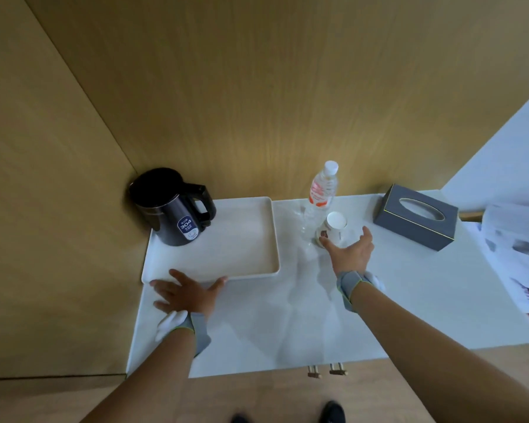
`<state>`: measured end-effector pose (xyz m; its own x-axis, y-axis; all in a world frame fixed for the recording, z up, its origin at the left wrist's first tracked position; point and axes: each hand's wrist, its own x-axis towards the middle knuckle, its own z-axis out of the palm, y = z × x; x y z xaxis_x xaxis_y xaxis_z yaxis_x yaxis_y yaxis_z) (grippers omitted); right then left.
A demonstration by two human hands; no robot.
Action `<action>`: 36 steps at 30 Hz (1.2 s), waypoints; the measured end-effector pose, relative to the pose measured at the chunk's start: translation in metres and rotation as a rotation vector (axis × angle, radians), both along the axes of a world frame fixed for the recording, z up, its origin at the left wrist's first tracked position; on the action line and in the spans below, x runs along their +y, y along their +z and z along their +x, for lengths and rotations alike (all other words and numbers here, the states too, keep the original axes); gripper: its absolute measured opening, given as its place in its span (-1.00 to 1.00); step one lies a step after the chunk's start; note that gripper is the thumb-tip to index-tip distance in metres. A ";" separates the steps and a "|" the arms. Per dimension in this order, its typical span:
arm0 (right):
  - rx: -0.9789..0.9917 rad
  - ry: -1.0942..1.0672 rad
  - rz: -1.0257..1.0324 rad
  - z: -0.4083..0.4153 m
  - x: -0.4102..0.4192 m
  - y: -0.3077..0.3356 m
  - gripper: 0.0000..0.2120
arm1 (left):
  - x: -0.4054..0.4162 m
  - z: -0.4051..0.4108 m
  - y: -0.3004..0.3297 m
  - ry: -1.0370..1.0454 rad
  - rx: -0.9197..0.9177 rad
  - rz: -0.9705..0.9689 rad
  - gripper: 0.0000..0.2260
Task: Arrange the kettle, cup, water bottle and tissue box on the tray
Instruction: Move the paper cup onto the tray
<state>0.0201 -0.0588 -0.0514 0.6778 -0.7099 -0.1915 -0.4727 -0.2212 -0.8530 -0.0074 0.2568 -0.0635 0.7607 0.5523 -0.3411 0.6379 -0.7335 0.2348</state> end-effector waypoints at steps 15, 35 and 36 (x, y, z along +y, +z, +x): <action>0.113 0.178 -0.007 0.025 -0.014 -0.021 -0.36 | -0.004 0.000 0.015 -0.053 0.089 0.046 0.11; 0.079 0.657 -0.041 0.089 0.153 0.007 -0.40 | 0.008 0.011 -0.007 -0.049 0.148 0.008 0.22; 0.082 0.655 -0.042 0.094 0.158 0.005 -0.39 | 0.009 0.011 -0.009 -0.053 0.152 0.005 0.22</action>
<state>0.1140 0.0988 -0.0464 0.9564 -0.1636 -0.2419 -0.2919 -0.5176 -0.8043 0.0034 0.2663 -0.0727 0.7285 0.5152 -0.4514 0.6264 -0.7678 0.1346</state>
